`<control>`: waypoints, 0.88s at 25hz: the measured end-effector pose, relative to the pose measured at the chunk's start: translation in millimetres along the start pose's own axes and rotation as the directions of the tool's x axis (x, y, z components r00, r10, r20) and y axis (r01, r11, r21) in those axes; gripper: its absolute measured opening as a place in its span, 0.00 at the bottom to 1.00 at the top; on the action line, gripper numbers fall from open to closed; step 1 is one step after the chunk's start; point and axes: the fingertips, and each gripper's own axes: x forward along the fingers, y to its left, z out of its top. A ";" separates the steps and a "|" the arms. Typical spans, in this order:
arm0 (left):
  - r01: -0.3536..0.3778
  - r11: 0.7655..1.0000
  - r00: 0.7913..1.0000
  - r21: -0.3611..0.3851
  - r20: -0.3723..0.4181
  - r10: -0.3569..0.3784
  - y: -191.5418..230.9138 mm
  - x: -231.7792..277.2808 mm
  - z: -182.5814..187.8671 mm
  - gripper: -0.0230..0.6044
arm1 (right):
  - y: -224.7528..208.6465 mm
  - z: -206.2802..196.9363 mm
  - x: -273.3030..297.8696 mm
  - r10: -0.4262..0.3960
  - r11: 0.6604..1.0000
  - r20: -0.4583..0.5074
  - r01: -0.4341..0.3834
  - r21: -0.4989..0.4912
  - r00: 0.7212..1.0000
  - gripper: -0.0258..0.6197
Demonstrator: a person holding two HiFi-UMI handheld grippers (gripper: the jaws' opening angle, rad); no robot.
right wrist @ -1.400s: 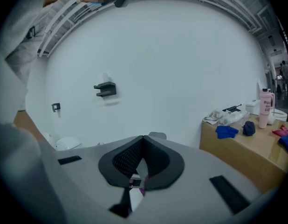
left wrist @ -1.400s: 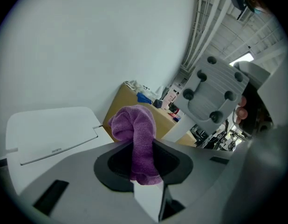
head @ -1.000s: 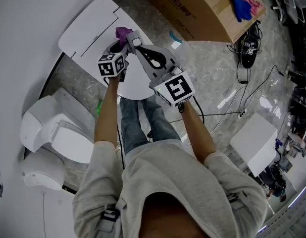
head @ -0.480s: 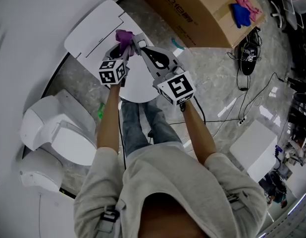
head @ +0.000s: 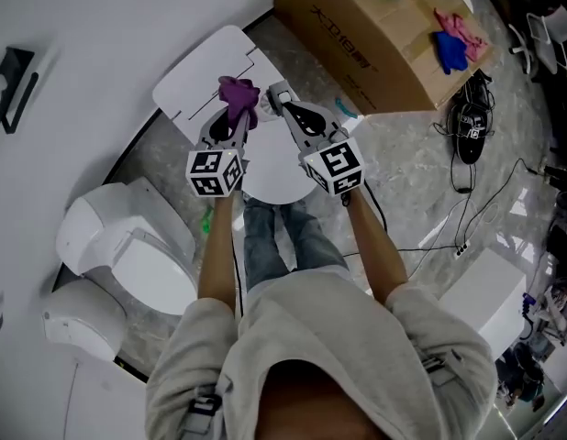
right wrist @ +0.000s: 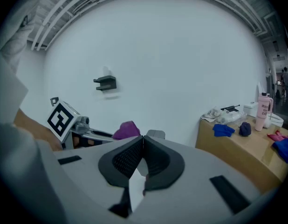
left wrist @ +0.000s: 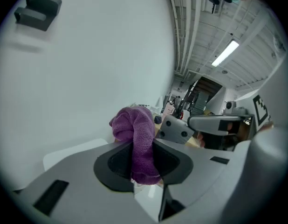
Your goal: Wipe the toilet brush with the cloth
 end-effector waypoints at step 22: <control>-0.008 0.990 0.985 0.142 0.171 -0.016 -52.9 -66.2 129.2 0.21 | -46.7 99.3 -92.0 -0.218 0.975 0.180 0.222 -0.001 0.959 0.09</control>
